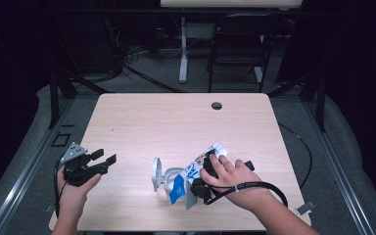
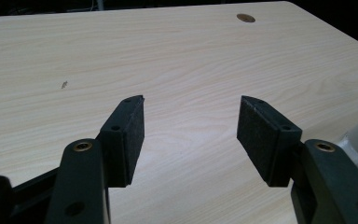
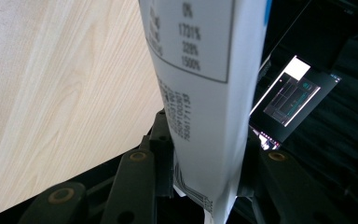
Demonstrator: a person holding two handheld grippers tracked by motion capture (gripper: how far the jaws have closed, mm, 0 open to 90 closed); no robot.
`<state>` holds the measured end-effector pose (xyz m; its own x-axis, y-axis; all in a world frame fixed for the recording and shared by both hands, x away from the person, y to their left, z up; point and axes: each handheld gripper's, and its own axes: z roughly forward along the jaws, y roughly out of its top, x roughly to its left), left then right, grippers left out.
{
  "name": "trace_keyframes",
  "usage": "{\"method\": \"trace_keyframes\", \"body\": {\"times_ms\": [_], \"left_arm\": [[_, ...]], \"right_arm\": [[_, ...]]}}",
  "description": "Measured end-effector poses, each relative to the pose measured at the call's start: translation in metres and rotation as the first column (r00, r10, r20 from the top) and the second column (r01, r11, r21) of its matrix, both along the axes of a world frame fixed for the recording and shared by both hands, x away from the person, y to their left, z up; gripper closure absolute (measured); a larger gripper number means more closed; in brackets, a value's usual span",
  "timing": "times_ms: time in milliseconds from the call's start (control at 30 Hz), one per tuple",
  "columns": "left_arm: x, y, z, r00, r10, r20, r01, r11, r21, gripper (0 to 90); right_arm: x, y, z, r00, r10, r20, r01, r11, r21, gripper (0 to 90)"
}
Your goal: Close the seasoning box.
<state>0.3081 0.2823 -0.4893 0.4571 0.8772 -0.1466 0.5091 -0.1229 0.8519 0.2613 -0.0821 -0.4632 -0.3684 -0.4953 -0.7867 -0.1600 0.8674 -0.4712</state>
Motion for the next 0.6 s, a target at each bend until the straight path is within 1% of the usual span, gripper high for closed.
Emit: {"method": "trace_keyframes", "body": {"times_ms": [33, 467, 533, 600], "left_arm": [[0.0, 0.0001, 0.0, 1.0, 0.0, 0.0, 0.0, 1.0, 0.0, 42.0], [-0.0003, 0.0005, 0.0003, 1.0, 0.0, -0.003, 0.0, 1.0, -0.001, 42.0], [-0.0004, 0.0003, 0.0005, 1.0, 0.0, -0.002, 0.0, 1.0, -0.002, 42.0], [-0.0004, 0.0001, 0.0002, 1.0, 0.001, 0.001, -0.001, 1.0, -0.002, 42.0]], "right_arm": [[-0.0003, 0.0005, 0.0004, 1.0, -0.003, 0.003, 0.003, 1.0, -0.008, 68.4], [-0.0007, 0.0008, 0.0013, 1.0, -0.005, 0.007, 0.005, 1.0, -0.01, 69.0], [-0.0006, 0.0002, 0.0011, 1.0, -0.002, 0.003, 0.002, 1.0, 0.003, 69.4], [-0.0002, 0.0, 0.0014, 1.0, 0.003, 0.001, -0.003, 1.0, 0.004, 69.4]]}}
